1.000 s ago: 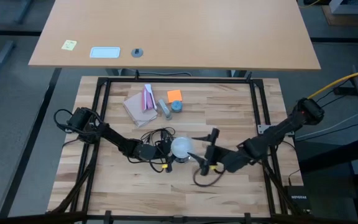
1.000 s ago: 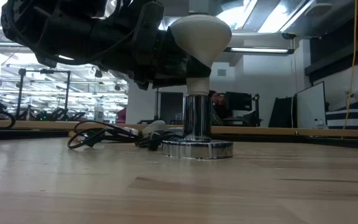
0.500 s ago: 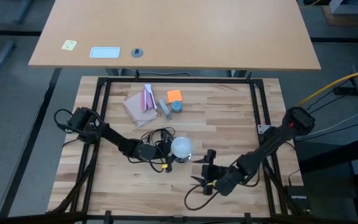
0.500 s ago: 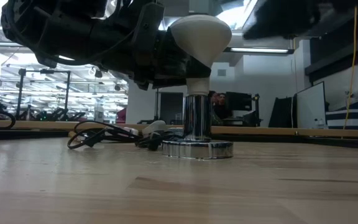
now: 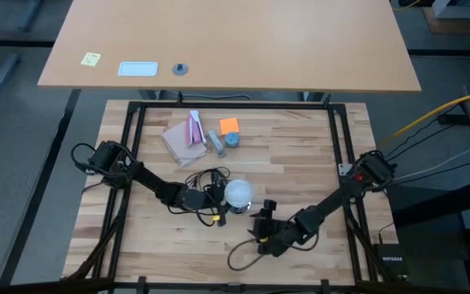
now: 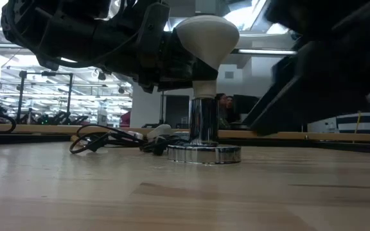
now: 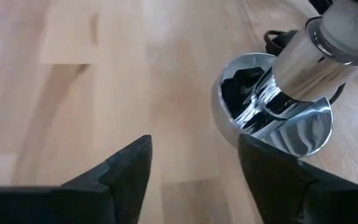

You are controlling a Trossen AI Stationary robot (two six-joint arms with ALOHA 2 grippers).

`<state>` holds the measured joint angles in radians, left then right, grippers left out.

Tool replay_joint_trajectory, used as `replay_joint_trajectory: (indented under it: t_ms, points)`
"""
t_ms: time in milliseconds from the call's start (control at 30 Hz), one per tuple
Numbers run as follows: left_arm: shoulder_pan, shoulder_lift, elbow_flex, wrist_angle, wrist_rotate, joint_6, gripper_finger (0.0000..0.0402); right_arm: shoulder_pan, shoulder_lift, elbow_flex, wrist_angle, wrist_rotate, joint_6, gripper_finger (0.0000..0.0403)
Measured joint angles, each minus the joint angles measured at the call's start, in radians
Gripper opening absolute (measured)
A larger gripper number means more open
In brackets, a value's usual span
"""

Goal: Screw lightbulb
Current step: Insert the white lightbulb into the silver lamp

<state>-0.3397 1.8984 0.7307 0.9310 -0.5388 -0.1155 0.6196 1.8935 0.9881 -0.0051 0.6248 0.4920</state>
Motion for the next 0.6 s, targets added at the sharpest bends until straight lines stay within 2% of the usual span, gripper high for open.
replay_joint_trajectory:
  t_ms: [267, 600]
  points:
    - [0.000, 0.000, 0.000, 0.000, 0.000, -0.006, 0.0166, -0.080, 0.009, 0.000, -0.017, -0.016, -0.012, 0.0164]
    - [0.000, 0.000, 0.000, 0.001, 0.000, -0.008, 0.0166, -0.125, 0.008, 0.000, -0.093, -0.018, -0.028, 0.0138]
